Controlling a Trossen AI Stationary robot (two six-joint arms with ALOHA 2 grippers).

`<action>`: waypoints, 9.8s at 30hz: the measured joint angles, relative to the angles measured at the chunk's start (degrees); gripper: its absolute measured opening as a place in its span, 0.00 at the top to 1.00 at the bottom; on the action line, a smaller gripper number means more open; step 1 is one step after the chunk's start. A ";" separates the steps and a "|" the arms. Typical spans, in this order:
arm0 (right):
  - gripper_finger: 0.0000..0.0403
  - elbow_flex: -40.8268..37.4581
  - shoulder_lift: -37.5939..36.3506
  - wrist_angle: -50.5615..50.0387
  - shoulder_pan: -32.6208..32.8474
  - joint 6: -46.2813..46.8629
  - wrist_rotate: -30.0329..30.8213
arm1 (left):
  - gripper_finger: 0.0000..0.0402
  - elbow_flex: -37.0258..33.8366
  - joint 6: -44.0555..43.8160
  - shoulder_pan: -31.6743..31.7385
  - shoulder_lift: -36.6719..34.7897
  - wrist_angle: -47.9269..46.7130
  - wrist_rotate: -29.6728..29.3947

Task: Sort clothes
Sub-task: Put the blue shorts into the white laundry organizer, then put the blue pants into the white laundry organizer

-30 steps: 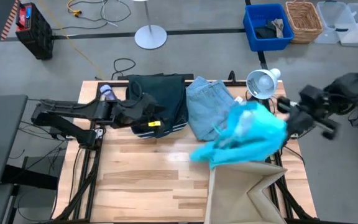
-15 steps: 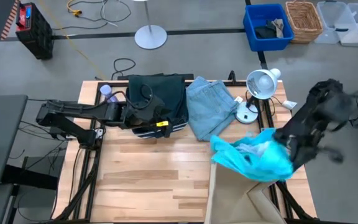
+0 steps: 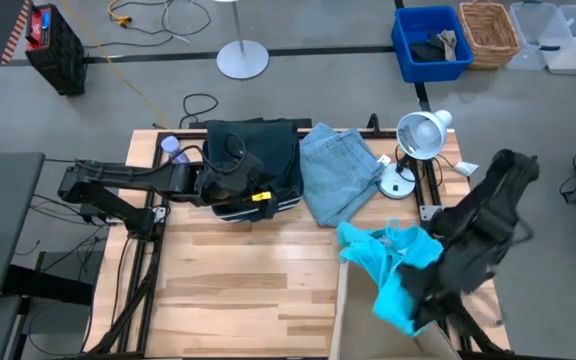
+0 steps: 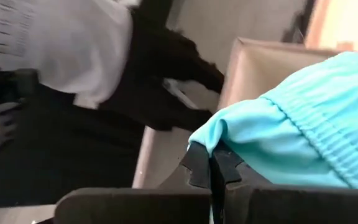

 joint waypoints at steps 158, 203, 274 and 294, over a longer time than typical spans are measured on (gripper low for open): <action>0.89 7.22 15.95 -32.36 -20.02 -1.59 14.38 | 0.32 0.04 4.93 2.21 0.17 0.83 14.19; 0.94 9.88 -7.77 32.66 -3.27 -4.69 1.43 | 0.32 0.04 2.25 2.54 0.17 -0.70 9.64; 0.48 29.88 32.17 -42.21 -7.16 9.42 7.20 | 0.32 0.02 11.29 0.92 -0.46 -4.00 17.92; 0.43 34.69 25.87 -39.21 -19.93 3.69 15.81 | 0.32 0.02 14.32 0.64 -5.51 -13.04 17.93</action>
